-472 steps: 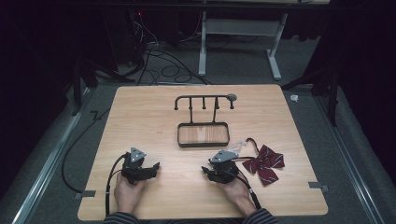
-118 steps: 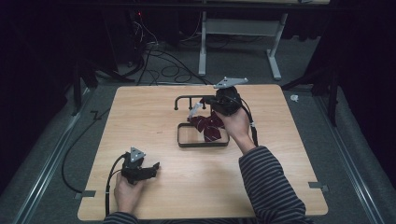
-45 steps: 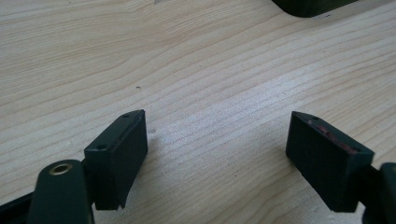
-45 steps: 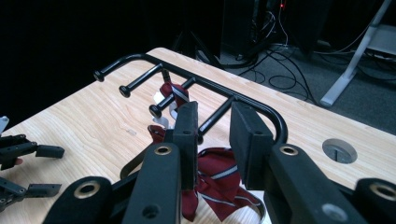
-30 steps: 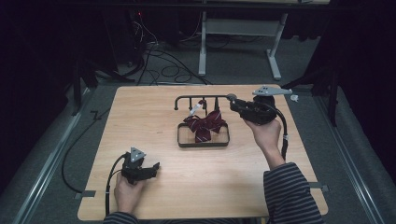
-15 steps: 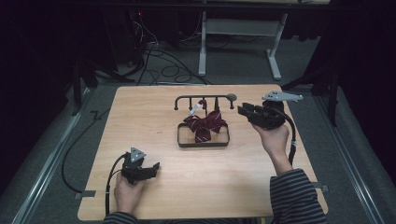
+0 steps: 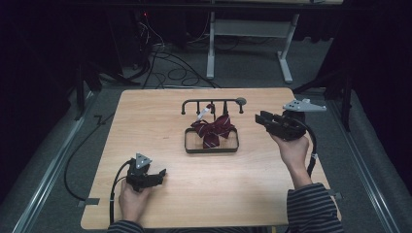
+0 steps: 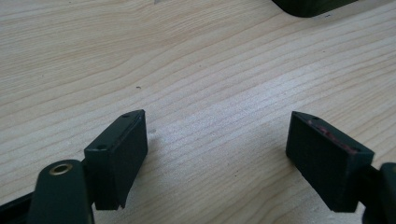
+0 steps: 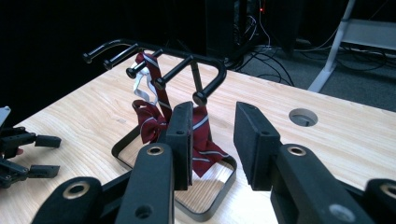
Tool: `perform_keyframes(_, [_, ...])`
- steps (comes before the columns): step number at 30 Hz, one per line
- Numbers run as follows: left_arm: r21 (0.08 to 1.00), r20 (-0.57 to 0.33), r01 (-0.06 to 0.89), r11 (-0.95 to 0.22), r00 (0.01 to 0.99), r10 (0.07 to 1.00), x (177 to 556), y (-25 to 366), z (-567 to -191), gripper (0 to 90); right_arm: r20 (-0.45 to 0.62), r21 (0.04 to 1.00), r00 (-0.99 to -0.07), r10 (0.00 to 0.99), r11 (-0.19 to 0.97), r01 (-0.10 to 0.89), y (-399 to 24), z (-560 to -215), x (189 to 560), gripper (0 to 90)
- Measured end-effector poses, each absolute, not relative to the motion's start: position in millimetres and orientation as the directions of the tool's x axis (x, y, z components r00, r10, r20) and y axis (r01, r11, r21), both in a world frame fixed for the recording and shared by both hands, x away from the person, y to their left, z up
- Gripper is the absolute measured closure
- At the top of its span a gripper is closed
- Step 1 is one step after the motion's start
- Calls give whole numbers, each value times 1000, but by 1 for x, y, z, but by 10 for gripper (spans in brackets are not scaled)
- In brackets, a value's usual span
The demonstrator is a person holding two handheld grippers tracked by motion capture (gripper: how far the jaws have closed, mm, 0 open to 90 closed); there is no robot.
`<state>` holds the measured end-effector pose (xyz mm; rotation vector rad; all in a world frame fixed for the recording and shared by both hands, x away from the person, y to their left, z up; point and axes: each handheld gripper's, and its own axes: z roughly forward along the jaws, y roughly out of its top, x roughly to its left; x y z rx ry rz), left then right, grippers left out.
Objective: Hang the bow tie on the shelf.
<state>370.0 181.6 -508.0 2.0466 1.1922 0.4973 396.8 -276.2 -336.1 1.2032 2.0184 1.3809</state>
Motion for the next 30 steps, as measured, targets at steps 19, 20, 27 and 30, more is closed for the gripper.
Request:
perform_keyframes(19, [736,-21,594,-326,502,865,370,182,-508,212,162,898,-502,850,84,433,-299,-360,368,655])
perform_keyframes(20, [736,-21,594,-326,501,865,370,182,-508,212,165,896,-497,852,81,436,-300,-362,366,651])
perform_keyframes(27, [736,-21,594,-327,501,865,370,182,-508,212,184,891,-482,857,61,449,-309,-373,356,647])
perform_keyframes(30, [736,-21,594,-326,501,865,370,182,-508,212,180,888,-477,860,67,454,-310,-379,352,643])
